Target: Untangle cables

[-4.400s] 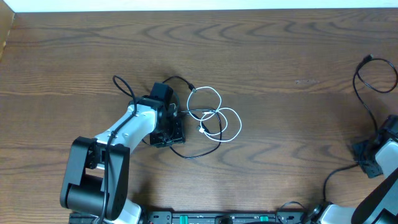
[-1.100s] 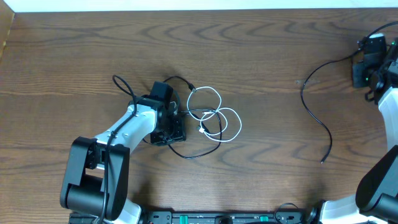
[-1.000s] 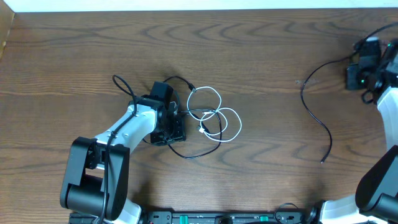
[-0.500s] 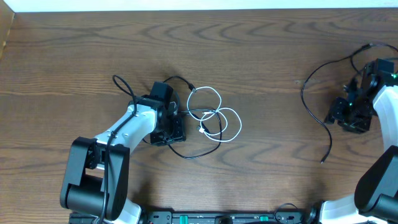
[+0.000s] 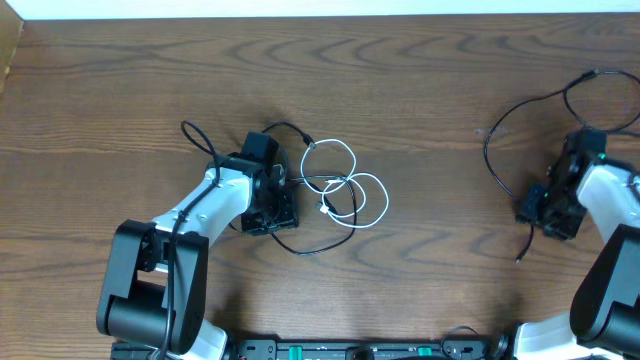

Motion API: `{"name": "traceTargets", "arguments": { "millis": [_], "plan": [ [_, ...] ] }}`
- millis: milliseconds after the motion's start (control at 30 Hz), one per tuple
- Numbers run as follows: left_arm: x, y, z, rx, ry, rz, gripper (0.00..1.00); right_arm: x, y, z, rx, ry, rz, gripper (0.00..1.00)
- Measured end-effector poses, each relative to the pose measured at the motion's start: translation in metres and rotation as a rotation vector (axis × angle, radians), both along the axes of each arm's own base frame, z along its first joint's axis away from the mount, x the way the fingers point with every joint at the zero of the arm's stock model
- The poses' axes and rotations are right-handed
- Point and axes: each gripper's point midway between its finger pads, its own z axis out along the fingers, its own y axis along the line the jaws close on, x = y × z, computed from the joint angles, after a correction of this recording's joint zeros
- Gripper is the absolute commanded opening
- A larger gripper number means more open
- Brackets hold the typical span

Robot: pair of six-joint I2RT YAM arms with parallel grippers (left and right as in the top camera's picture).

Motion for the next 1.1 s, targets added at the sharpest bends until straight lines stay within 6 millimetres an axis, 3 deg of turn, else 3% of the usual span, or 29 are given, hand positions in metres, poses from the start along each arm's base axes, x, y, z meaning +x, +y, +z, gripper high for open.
{"name": "traceTargets", "arguments": {
  "millis": [100, 267, 400, 667, 767, 867, 967, 1100],
  "plan": [
    [0.000, 0.000, 0.000, 0.000, 0.000, 0.000, 0.46, -0.006, 0.001, -0.011, -0.004, 0.000, -0.002, 0.43],
    [0.000, 0.000, 0.000, 0.000, 0.000, 0.000, 0.46, -0.006, 0.001, -0.015, -0.011, -0.020, -0.009, 0.25],
    [0.000, 0.000, 0.000, 0.000, 0.000, 0.000, 0.46, -0.005, 0.001, -0.016, -0.017, -0.031, -0.011, 0.03],
    [0.000, 0.000, 0.000, 0.000, 0.001, 0.000, 0.46, -0.007, -0.005, -0.015, -0.049, -0.023, -0.013, 0.01],
    [0.000, 0.000, 0.000, 0.000, 0.001, 0.000, 0.46, -0.017, -0.012, -0.011, -0.083, 0.034, -0.009, 0.01],
    [0.000, 0.000, 0.000, 0.000, 0.002, 0.000, 0.46, -0.016, -0.025, 0.011, -0.117, 0.070, -0.021, 0.01],
    [-0.001, 0.000, 0.000, 0.001, 0.003, 0.000, 0.46, 0.023, -0.051, 0.050, -0.190, -0.038, -0.047, 0.01],
    [-0.001, 0.000, 0.000, 0.002, 0.006, 0.000, 0.46, 0.075, -0.091, 0.120, -0.367, -0.247, -0.090, 0.01]
  ]
}}
